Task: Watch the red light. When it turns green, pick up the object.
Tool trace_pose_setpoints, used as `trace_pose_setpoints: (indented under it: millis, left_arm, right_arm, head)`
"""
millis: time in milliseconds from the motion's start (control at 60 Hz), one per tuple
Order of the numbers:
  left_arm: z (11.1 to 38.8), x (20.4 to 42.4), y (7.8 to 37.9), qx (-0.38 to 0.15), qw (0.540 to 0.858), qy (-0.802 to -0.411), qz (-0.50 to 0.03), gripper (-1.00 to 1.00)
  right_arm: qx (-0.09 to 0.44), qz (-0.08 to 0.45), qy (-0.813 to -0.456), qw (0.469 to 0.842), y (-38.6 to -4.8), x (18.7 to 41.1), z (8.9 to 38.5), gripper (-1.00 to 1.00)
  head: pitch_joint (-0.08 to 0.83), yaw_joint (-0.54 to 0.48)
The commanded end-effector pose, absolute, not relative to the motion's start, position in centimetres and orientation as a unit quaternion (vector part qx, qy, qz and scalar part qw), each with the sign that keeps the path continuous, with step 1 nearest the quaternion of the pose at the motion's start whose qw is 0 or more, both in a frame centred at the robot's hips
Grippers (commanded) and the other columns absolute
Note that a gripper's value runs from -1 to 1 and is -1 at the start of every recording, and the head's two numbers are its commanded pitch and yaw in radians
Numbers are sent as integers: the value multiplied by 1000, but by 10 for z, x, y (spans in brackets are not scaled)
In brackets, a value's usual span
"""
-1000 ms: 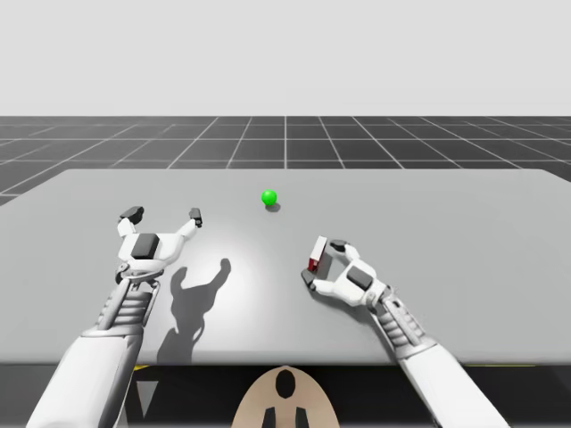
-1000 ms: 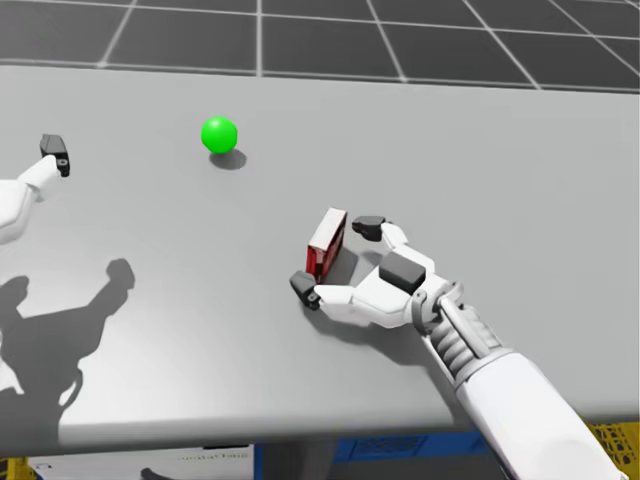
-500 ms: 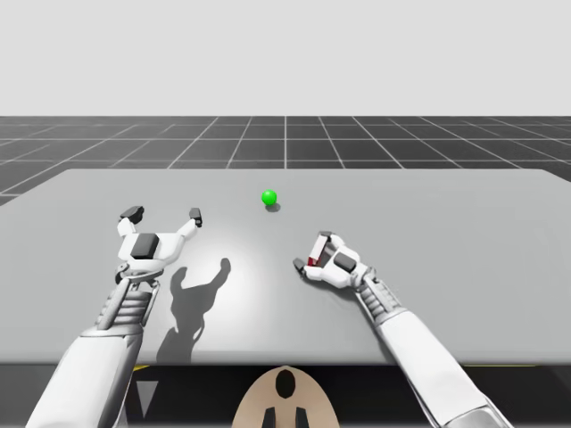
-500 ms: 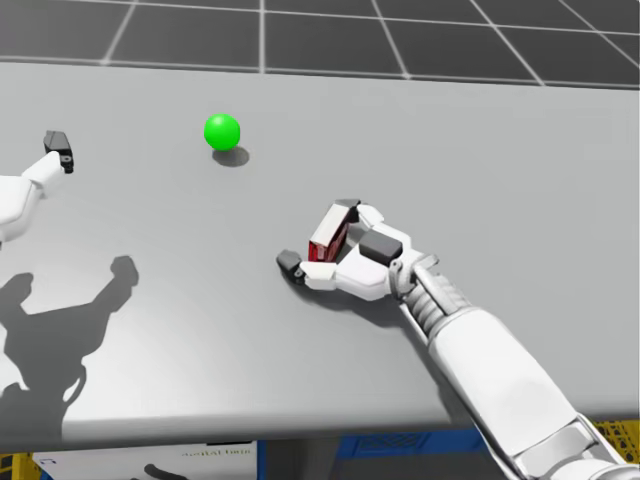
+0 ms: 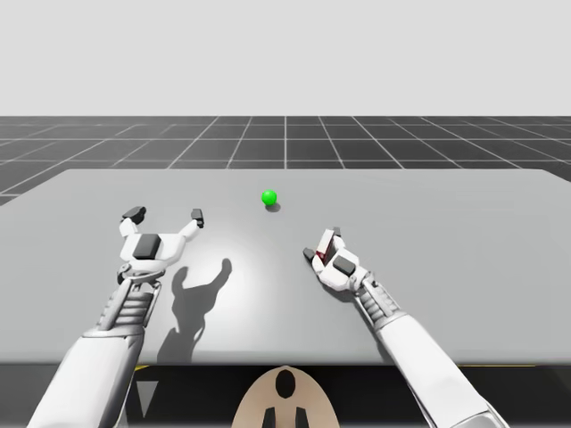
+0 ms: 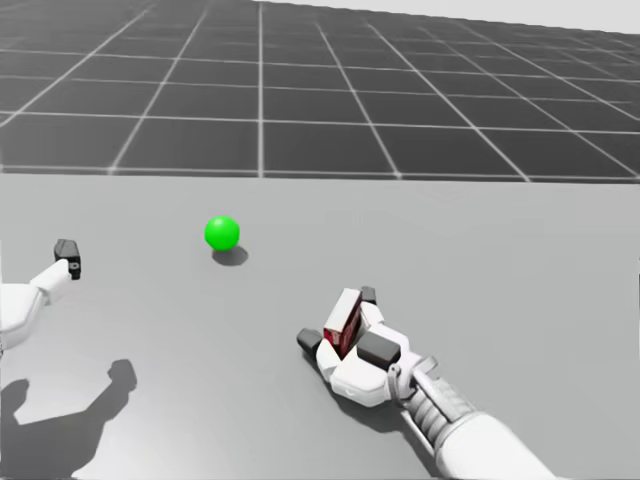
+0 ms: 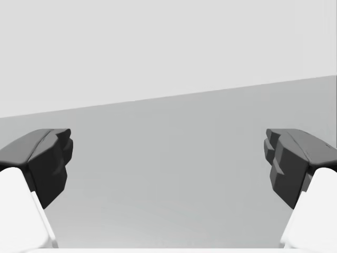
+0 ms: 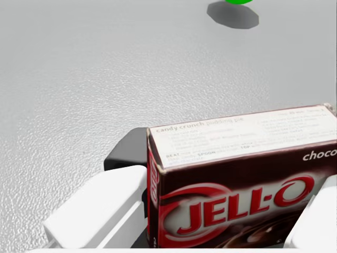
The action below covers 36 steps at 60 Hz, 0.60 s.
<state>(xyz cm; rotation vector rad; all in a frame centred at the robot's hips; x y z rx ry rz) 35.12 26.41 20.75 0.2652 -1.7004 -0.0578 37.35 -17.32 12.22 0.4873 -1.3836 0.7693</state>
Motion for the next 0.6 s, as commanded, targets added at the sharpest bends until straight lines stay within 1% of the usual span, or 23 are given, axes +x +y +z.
trace_pose_setpoints:
  millis: [17,100,183,333,417,450,483,567,600]
  left_arm:
    - [207,351,263,117,653,-748,-27,-1000]
    - [206,350,262,118,653,-747,-28,-1000]
    - [206,350,262,118,653,-747,-28,-1000]
    - [207,350,262,117,654,-747,-27,-1000]
    - [208,350,262,117,654,-747,-26,-1000]
    - [208,350,262,117,654,-747,-26,-1000]
    - [208,350,262,117,654,-747,-27,-1000]
    - [208,350,262,118,653,-748,-27,-1000]
    - [208,350,262,119,652,-748,-28,-1000]
  right_arm:
    - [225,352,-609,674,-177,373,120,1000]
    - [225,350,-610,674,-177,373,120,1000]
    - [226,346,-618,669,-177,372,131,1000]
    - [220,330,-664,633,-180,376,185,1000]
    - [213,319,-696,606,-183,379,224,1000]
    - [210,314,-711,592,-184,380,244,1000]
    - [206,315,-719,584,-185,380,254,1000]
    - [192,309,-748,555,-186,378,295,1000]
    - [191,306,-754,549,-187,378,303,1000]
  head:
    - [332,-133]
    - [283,-141]
    - [266,-143]
    - [254,-144]
    - [248,-144]
    - [246,-145]
    - [246,-146]
    - [244,-150]
    - [244,-151]
